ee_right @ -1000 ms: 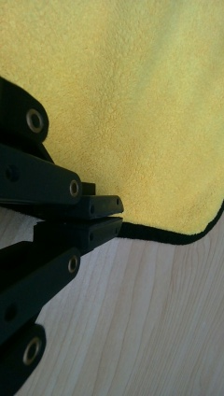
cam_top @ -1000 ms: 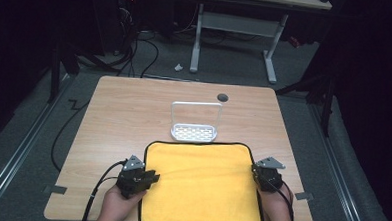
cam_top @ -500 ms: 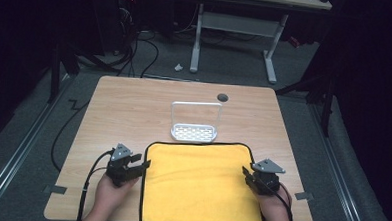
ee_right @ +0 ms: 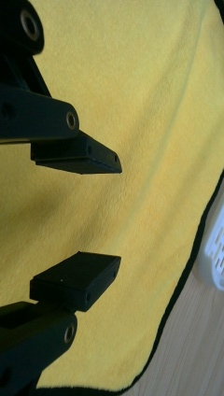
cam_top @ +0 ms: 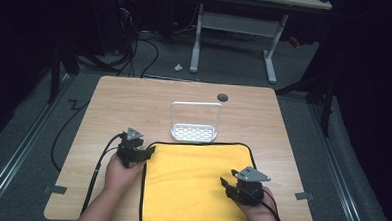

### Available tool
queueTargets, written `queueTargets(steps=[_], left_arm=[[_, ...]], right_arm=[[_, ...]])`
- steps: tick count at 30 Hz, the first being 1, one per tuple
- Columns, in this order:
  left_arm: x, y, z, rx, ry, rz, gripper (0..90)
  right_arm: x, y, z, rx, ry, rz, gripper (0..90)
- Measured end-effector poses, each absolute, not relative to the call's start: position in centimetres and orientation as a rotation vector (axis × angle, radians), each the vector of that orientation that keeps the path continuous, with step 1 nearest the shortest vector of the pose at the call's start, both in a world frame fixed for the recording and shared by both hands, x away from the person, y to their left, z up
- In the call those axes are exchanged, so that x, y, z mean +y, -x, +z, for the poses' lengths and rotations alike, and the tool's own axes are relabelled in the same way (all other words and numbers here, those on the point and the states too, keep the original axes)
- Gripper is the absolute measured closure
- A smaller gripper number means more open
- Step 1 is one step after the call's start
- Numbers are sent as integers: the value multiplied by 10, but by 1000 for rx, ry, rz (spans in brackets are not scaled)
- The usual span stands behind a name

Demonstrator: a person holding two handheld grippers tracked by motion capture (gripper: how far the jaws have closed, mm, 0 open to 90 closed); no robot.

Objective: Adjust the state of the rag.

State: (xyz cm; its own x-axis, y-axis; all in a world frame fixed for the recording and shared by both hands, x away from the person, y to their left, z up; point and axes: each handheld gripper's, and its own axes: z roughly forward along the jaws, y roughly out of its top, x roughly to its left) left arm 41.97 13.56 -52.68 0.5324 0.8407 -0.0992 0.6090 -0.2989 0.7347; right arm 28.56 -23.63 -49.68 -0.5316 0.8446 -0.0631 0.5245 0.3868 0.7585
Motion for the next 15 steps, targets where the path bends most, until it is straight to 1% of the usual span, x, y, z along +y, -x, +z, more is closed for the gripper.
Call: queueTargets(steps=[2, 3, 8, 10, 11, 12, 14, 15], left_arm=[[136, -421, -530, 1171, -2034, 386, 448], [135, -421, -530, 1165, -2035, 389, 472], [127, -418, -532, 1124, -2052, 444, 541], [124, -417, -532, 1107, -2053, 440, 622], [122, -416, -533, 1107, -2049, 447, 638], [122, -416, -533, 1091, -2051, 437, 677], [121, -414, -534, 1059, -2057, 424, 781], [121, -414, -534, 1054, -2054, 424, 810]], right_arm=[[-231, -284, -497, 2223, -1156, 978, 505], [-228, -284, -497, 2231, -1151, 985, 503], [-212, -279, -495, 2241, -1101, 1027, 495], [-201, -277, -495, 2273, -1073, 1044, 522], [-195, -276, -496, 2288, -1055, 1050, 524], [-187, -275, -496, 2315, -1025, 1051, 517], [-173, -273, -498, 2344, -995, 1054, 492], [-168, -272, -499, 2353, -990, 1059, 479]])
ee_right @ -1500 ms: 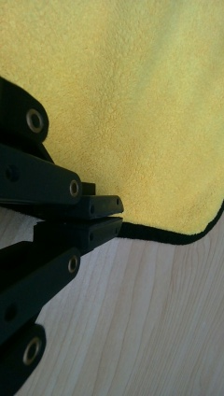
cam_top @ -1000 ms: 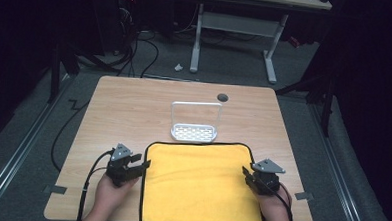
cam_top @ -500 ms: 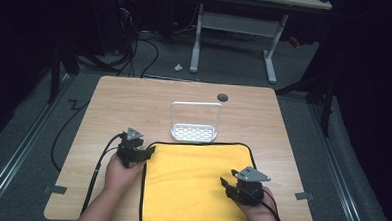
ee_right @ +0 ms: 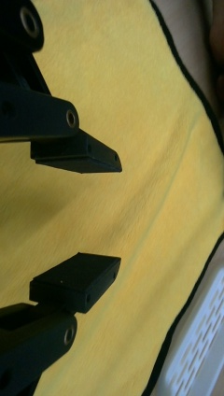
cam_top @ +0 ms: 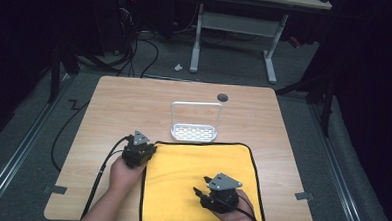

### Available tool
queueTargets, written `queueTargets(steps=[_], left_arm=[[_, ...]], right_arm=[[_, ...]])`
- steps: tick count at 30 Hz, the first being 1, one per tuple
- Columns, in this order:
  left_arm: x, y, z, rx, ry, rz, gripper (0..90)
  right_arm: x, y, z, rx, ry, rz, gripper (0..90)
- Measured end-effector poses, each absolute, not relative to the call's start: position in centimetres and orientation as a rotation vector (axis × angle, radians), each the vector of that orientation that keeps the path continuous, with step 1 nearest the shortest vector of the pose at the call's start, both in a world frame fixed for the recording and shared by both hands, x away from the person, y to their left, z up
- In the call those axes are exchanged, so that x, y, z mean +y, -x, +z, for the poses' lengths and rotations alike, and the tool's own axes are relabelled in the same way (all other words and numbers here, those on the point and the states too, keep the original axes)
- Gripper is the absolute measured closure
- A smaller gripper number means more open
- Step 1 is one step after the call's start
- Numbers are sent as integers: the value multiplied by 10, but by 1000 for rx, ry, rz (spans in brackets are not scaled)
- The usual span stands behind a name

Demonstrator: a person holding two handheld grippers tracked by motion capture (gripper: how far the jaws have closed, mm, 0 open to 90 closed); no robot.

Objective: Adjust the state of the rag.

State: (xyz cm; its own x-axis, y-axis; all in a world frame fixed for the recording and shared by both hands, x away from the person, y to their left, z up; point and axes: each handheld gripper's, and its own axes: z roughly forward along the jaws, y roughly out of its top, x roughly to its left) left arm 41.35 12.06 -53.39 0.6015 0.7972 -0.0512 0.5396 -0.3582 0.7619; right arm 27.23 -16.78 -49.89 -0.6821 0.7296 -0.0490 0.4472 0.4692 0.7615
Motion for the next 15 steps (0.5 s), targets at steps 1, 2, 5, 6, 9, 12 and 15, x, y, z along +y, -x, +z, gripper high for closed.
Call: queueTargets(steps=[1, 2, 5, 6, 9, 12, 15], left_arm=[[122, -413, -534, 1052, -2050, 417, 820], [123, -414, -534, 1055, -2046, 406, 827], [125, -414, -534, 1064, -2039, 396, 827], [125, -414, -534, 1066, -2040, 398, 827], [126, -414, -534, 1081, -2027, 382, 825], [129, -415, -535, 1107, -1999, 354, 822], [130, -416, -535, 1117, -1990, 342, 819]], right_arm=[[-161, -271, -500, 2365, -973, 1059, 471], [-152, -270, -501, 2374, -944, 1053, 459], [-132, -268, -502, 2404, -908, 1068, 445], [-126, -267, -503, 2419, -898, 1073, 442], [-104, -266, -505, 2460, -855, 1075, 443], [-82, -266, -510, 2500, -822, 1082, 449], [-63, -266, -515, 2533, -787, 1084, 452]])
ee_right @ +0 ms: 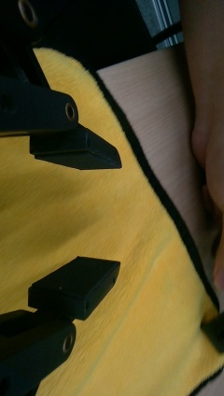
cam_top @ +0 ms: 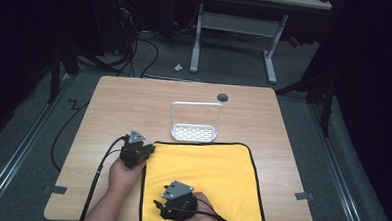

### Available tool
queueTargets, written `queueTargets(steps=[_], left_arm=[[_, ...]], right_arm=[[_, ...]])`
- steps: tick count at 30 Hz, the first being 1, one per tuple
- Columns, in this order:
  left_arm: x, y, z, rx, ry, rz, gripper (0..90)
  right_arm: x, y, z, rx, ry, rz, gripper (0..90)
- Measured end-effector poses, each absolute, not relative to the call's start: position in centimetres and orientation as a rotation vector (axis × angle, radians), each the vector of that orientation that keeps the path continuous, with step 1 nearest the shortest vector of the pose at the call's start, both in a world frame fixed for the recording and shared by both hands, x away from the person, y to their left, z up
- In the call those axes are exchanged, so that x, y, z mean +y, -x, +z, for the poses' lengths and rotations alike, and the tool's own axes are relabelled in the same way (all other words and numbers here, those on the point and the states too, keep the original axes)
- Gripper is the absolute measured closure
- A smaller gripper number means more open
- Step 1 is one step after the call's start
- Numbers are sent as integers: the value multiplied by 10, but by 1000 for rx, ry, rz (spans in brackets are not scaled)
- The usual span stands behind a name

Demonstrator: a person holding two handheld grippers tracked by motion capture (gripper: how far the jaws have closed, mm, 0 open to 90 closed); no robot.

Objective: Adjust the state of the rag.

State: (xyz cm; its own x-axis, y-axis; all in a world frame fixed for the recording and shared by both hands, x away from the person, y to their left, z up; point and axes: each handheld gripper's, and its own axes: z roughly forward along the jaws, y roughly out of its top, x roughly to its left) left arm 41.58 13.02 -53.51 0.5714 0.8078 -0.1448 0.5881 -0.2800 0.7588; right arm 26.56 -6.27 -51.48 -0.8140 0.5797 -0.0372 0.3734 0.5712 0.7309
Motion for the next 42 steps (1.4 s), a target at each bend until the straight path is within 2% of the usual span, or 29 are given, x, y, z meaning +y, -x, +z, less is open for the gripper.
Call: queueTargets(steps=[8, 16, 21, 24, 25, 26, 28, 36, 42], left_arm=[[131, -416, -535, 1120, -1985, 337, 814], [131, -416, -535, 1125, -1982, 332, 812], [131, -416, -535, 1128, -1978, 329, 812], [132, -417, -535, 1131, -1973, 320, 812], [132, -417, -535, 1131, -1973, 320, 812], [132, -417, -535, 1130, -1973, 319, 812], [133, -417, -535, 1131, -1969, 312, 811], [140, -423, -535, 1176, -1918, 206, 827], [147, -422, -532, 1227, -1789, 142, 829]], right_arm=[[-21, -264, -525, 2608, -732, 1099, 466], [-13, -261, -529, 2622, -702, 1077, 505], [-18, -259, -529, 2601, -691, 1053, 607], [-20, -259, -528, 2591, -684, 1037, 727], [-20, -259, -528, 2591, -684, 1037, 727], [-23, -259, -527, 2577, -676, 1023, 791], [-25, -259, -526, 2572, -677, 1032, 816], [-39, -253, -504, 2481, -656, 1093, 827], [-39, -253, -491, 2441, -645, 1147, 826]])
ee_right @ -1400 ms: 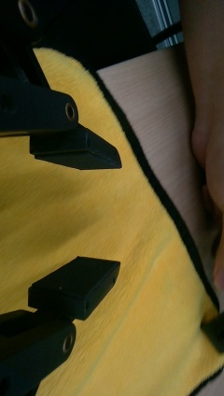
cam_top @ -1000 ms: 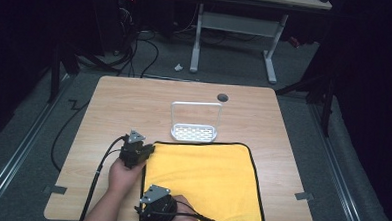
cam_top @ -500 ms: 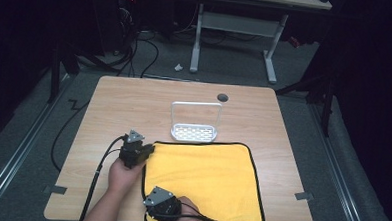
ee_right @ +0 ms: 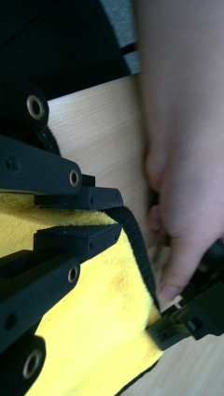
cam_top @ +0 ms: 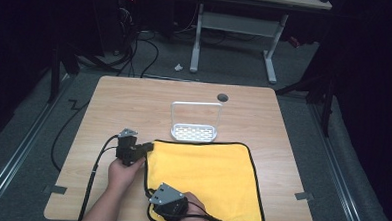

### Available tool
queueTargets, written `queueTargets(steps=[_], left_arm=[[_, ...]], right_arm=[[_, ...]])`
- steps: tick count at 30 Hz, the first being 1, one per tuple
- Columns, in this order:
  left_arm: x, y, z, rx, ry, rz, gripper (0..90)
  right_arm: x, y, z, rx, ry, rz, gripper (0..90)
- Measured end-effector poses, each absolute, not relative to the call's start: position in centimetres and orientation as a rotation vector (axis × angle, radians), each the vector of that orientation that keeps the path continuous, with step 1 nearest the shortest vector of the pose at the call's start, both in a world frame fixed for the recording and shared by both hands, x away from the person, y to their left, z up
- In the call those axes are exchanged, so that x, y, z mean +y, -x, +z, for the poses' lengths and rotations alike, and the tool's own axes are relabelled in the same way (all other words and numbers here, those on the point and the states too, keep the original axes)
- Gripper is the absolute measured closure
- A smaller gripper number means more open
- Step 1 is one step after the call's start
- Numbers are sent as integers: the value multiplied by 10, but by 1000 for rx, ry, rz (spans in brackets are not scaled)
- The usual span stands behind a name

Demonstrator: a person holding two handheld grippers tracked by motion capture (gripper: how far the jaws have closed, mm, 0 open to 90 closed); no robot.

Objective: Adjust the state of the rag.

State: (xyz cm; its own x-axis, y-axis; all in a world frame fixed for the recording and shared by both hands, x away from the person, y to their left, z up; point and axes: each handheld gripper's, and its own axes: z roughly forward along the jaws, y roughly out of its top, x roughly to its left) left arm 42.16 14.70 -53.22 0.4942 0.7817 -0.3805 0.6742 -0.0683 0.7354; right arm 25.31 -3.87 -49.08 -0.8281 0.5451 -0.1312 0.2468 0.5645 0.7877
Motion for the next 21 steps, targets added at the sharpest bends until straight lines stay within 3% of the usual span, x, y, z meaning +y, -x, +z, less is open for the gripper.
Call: queueTargets(steps=[6, 15, 21], left_arm=[[170, -416, -525, 1233, -1830, 183, 839], [260, -394, -504, 1334, -1757, 262, 844], [274, -390, -493, 1342, -1722, 282, 845]], right_arm=[[-14, -251, -484, 2431, -608, 1195, 826], [55, -242, -479, 2468, -473, 1250, 825], [76, -239, -469, 2456, -437, 1274, 825]])
